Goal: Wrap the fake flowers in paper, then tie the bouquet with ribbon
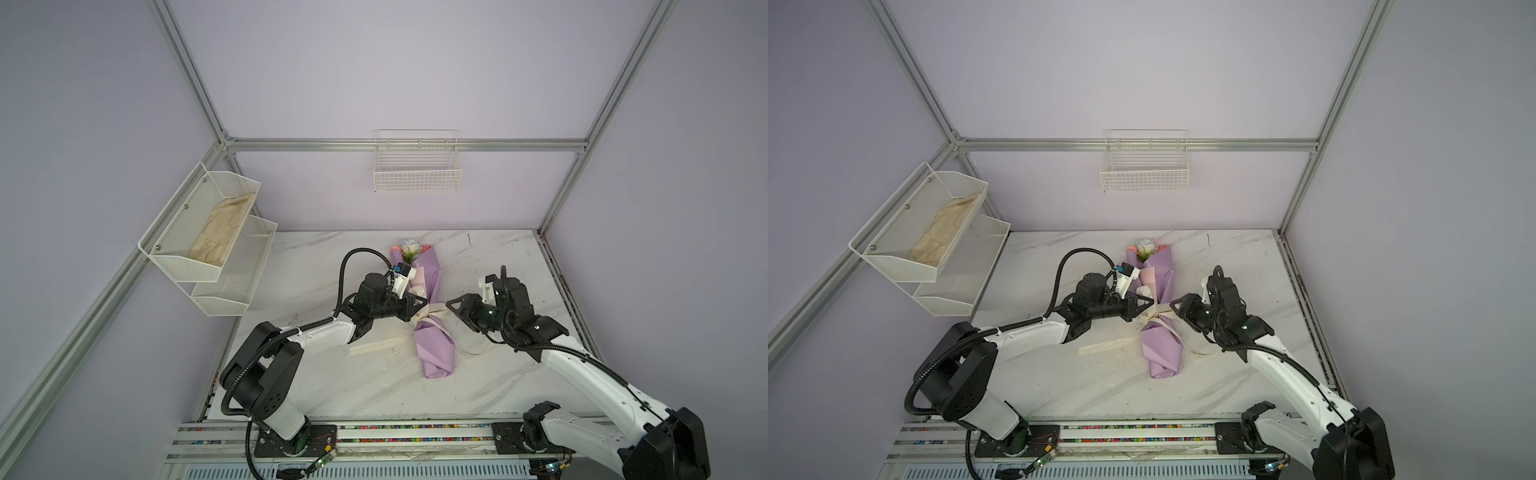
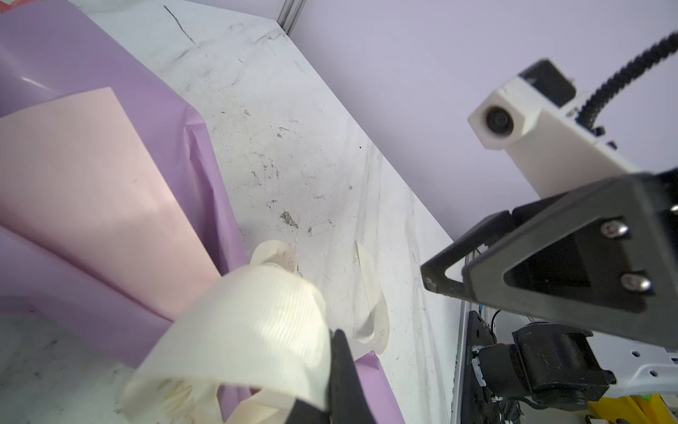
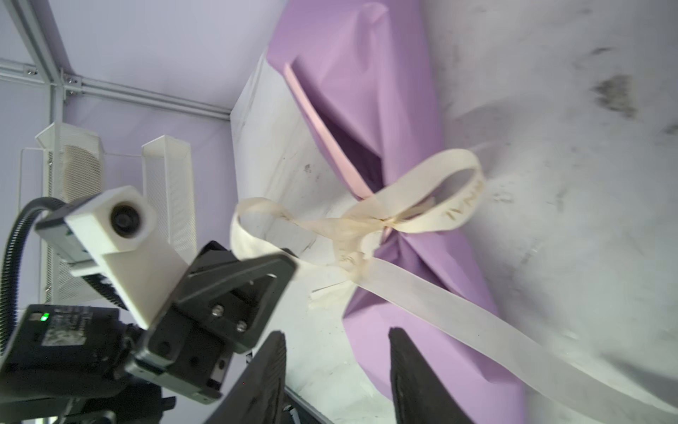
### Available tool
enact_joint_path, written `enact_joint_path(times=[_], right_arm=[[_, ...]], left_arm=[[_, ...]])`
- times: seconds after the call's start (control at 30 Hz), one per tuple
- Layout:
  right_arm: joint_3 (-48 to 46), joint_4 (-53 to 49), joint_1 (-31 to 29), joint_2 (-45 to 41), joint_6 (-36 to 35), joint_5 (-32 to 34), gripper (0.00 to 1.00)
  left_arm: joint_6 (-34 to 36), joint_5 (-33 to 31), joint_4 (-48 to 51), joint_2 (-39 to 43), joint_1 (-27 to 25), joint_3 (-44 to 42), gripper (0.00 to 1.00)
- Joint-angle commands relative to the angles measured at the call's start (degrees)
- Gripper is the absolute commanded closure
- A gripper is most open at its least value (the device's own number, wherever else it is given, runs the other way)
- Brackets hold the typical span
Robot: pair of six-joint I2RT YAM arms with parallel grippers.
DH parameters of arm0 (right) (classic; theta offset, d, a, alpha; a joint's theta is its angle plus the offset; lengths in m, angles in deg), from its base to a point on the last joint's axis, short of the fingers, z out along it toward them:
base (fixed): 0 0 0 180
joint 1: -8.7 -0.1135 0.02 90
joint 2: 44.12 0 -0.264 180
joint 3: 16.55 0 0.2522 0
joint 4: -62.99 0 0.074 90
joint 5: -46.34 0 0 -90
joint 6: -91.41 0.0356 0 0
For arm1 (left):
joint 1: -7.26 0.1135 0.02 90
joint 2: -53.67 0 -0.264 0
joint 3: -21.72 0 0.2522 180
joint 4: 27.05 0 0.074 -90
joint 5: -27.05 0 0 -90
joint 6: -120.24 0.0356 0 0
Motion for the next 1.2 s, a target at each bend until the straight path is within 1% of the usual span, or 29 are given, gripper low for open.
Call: enact_joint_path(times=[0.0, 0.13, 0.2, 0.27, 0.3, 0.43, 0.57, 0.63, 0.67, 0.73, 0.77, 0.83, 0.87, 0.93, 0.97, 1.07, 1.1, 1.17], right_arm=[[-8.8, -5.0, 0.2, -7.4, 15.0, 6.4, 0.5], [-17.7, 1.2, 0.2, -14.6, 26.2, 3.8, 0.49], [-20.8, 5.2, 0.2, -15.4, 30.9, 2.5, 0.48], [-22.3, 6.7, 0.2, -14.7, 35.0, 2.3, 0.47], [-22.6, 7.4, 0.2, -14.0, 35.6, 2.8, 0.47], [-21.8, 4.1, 0.2, -8.7, 41.0, 4.9, 0.47], [-22.9, 11.7, 0.2, -1.5, 43.0, 2.7, 0.47], [-23.9, 16.4, 0.1, 1.6, 43.8, 2.9, 0.46], [-24.3, 18.5, 0.2, 2.9, 44.0, 2.6, 0.47], [-24.1, 22.1, 0.2, 4.9, 42.8, 2.6, 0.54], [-23.2, 21.8, 0.2, 5.2, 42.0, 3.1, 0.6], [-21.6, 20.9, 0.2, 4.1, 39.6, 6.3, 0.84], [-20.9, 20.4, 0.3, 3.3, 38.8, 7.8, 0.9], [-20.0, 19.1, 1.1, 1.3, 36.9, 10.9, 0.99], [-19.5, 18.7, 1.9, 0.6, 35.7, 11.6, 1.0], [-16.6, 15.5, 5.5, 0.2, 28.9, 11.8, 1.0], [-15.0, 14.3, 6.7, 0.4, 26.2, 11.7, 1.0], [-12.0, 13.1, 8.7, 1.5, 20.8, 10.7, 1.0]], left_arm=[[1.2, 1.6, -0.9, 1.9, 0.5, 2.7, 1.0], [1.4, 2.1, -0.6, 1.9, 0.4, 2.8, 1.0], [1.4, 2.5, -0.6, 1.9, 0.5, 3.0, 1.0], [1.4, 2.8, -0.5, 1.9, 0.4, 3.2, 1.0], [1.4, 2.9, -0.5, 1.9, 0.5, 3.2, 1.0], [1.6, 2.7, -0.1, 2.1, 0.5, 3.2, 1.0], [1.5, 2.9, 0.1, 2.0, 0.5, 3.3, 1.0], [1.6, 2.9, 0.2, 2.0, 0.5, 3.4, 1.0], [1.6, 3.0, 0.2, 2.0, 0.5, 3.5, 1.0], [1.7, 3.0, 0.7, 2.0, 0.5, 3.7, 1.0], [1.8, 3.0, 1.0, 2.1, 0.5, 3.7, 1.0], [2.2, 3.0, 2.1, 2.4, 0.5, 3.6, 1.0], [2.4, 2.8, 2.5, 2.6, 0.5, 3.4, 1.0], [2.6, 2.1, 3.3, 3.3, 0.5, 2.7, 1.0], [2.5, 1.6, 3.6, 3.7, 0.6, 2.3, 1.0], [2.2, -0.6, 4.6, 5.8, 0.9, 0.4, 1.0], [2.2, -2.3, 5.3, 6.8, 1.1, -0.4, 1.0], [2.2, -3.7, 5.3, 8.5, 1.5, -2.1, 1.0]])
